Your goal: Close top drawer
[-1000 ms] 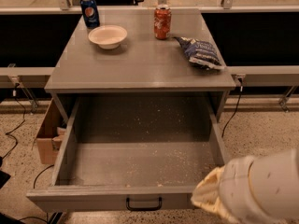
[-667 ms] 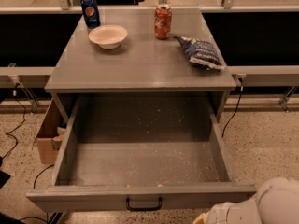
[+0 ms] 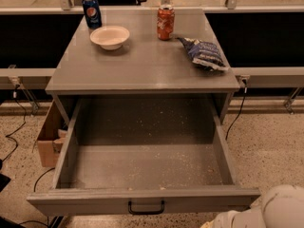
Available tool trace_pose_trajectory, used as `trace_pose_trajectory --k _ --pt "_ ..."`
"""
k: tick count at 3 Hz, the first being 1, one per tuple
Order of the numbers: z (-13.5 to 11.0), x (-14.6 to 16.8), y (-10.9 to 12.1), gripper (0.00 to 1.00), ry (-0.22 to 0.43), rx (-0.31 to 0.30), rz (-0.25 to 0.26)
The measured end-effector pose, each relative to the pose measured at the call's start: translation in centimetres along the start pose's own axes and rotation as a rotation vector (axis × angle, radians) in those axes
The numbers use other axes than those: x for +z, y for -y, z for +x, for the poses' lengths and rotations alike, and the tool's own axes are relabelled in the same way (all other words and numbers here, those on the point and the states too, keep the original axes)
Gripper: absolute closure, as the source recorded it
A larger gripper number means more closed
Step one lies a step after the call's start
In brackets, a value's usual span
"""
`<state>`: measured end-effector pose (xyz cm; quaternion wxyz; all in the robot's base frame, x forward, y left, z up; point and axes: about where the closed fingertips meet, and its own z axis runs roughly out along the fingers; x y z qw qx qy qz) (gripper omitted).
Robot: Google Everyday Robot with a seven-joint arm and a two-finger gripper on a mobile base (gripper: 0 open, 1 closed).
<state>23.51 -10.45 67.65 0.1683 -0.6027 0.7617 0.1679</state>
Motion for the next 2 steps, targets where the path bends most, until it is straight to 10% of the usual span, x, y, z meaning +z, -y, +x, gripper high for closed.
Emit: trace_pose_trajectory --k 2 --pt "-1.3 8.2 7.7 1.0 0.193 0.018 -0.025"
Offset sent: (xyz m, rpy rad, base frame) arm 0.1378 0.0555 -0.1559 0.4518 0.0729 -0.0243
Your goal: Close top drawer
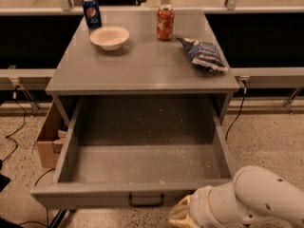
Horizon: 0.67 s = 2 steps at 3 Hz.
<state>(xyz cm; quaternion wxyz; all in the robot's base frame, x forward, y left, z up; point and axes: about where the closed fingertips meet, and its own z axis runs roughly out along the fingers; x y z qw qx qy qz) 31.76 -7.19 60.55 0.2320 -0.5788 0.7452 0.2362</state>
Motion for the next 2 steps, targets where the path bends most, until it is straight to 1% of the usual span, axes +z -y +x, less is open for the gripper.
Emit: trace_pose_trajectory --k 1,2 --pt "0.1 0.2 0.0 1.0 0.006 0.0 -0.001" --pt "-0.1 1.1 2.8 1.0 0.066 -0.008 -0.003"
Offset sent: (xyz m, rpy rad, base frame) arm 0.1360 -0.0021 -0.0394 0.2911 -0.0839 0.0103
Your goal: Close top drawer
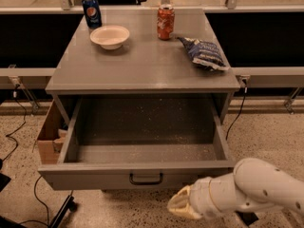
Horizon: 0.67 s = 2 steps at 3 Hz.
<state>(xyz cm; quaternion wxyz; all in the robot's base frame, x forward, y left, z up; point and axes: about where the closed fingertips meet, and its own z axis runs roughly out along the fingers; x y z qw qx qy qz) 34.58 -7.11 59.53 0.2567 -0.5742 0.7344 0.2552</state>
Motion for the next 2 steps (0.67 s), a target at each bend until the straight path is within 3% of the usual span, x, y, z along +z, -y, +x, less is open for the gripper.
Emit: trace_pose_trajectory --k 1,2 --pt "-0.33 0.34 5.54 1.0 0.082 -0.022 0.008" --pt "-0.29 0.33 5.44 1.0 0.082 -0.022 0.008"
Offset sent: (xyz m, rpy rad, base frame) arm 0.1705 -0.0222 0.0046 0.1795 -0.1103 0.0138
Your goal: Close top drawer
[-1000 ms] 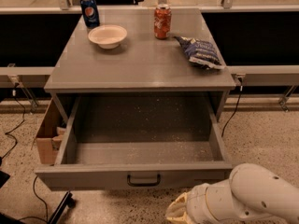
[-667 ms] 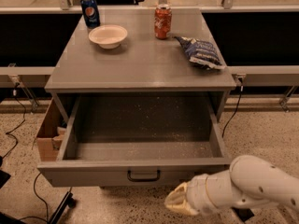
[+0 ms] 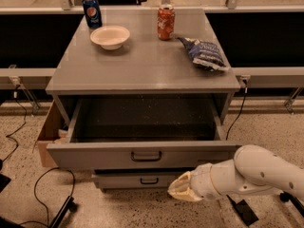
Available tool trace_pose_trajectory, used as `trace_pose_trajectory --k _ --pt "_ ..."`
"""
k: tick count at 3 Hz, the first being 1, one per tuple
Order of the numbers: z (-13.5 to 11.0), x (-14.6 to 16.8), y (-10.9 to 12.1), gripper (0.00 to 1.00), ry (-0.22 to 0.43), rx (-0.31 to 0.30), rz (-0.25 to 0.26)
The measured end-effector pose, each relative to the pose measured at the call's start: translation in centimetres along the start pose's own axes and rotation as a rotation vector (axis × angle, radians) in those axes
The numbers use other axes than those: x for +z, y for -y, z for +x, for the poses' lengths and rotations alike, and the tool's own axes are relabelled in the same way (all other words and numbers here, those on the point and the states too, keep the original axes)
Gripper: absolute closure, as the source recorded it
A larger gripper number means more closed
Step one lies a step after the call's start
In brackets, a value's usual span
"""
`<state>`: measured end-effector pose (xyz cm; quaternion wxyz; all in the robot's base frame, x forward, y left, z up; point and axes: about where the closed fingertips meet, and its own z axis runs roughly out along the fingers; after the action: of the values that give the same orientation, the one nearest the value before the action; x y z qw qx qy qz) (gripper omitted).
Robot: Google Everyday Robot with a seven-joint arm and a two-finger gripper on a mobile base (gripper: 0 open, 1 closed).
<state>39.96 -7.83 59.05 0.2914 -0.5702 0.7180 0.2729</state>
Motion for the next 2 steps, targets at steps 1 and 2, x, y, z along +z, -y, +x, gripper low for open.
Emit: trace_pose_trajectory --k 1,2 --pt "-0.6 -0.2 3.1 1.0 0.024 -0.014 0.005" --pt "-1.9 -1.3 8.2 1.0 0.055 -0.036 0.026"
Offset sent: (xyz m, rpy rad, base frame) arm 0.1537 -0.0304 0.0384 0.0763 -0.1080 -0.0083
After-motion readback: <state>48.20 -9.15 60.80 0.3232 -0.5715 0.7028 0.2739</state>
